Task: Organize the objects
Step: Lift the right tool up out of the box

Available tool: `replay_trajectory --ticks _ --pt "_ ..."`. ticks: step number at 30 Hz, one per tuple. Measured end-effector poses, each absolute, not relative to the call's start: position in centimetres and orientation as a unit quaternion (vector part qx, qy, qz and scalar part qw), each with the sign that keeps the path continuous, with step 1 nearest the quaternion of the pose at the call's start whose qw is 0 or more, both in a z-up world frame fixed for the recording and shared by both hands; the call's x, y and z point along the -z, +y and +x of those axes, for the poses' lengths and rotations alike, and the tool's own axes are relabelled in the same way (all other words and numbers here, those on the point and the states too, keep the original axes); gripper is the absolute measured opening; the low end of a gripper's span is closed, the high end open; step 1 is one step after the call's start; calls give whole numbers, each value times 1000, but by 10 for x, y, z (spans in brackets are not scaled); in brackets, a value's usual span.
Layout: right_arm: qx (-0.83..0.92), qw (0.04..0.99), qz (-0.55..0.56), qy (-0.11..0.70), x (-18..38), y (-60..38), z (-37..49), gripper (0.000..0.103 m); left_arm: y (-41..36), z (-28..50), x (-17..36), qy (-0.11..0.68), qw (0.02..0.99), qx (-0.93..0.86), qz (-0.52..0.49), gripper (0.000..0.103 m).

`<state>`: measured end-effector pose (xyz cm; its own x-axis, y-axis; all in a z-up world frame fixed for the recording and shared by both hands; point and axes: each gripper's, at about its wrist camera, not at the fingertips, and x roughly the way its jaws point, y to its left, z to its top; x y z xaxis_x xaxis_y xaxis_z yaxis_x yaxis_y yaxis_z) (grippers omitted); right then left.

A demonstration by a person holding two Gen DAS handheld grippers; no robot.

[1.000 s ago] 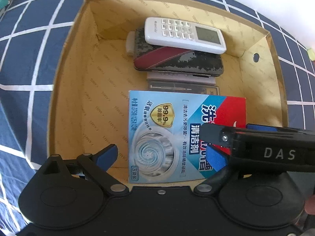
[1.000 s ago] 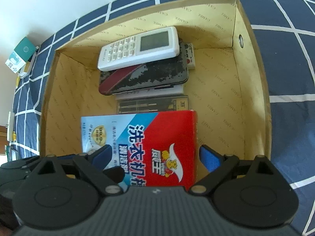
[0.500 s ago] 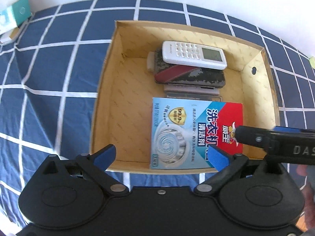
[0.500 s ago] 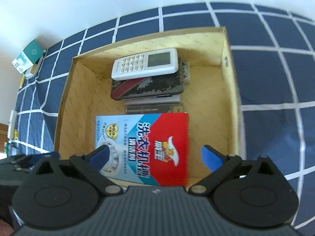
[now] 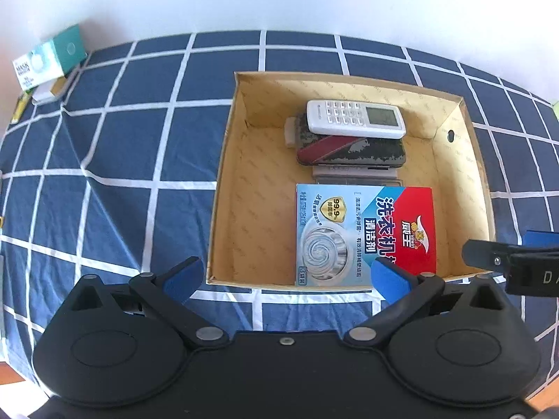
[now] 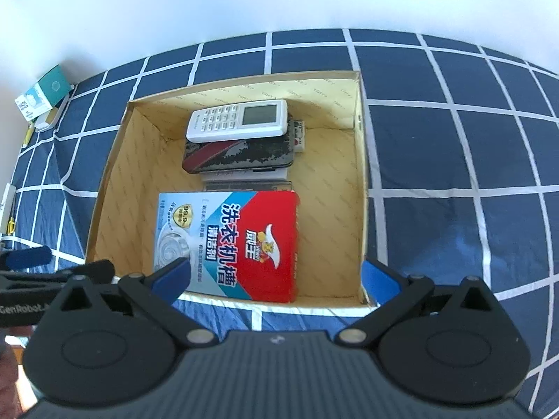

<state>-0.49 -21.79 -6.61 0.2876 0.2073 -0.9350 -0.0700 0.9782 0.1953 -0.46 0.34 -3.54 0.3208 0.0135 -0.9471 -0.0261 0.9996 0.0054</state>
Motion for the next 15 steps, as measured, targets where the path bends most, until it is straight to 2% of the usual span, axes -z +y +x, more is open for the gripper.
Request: replay_trajectory --ticks 15 --pt "-71 808 35 584 50 -227 -23 103 2 -18 19 572 820 -23 -2 103"
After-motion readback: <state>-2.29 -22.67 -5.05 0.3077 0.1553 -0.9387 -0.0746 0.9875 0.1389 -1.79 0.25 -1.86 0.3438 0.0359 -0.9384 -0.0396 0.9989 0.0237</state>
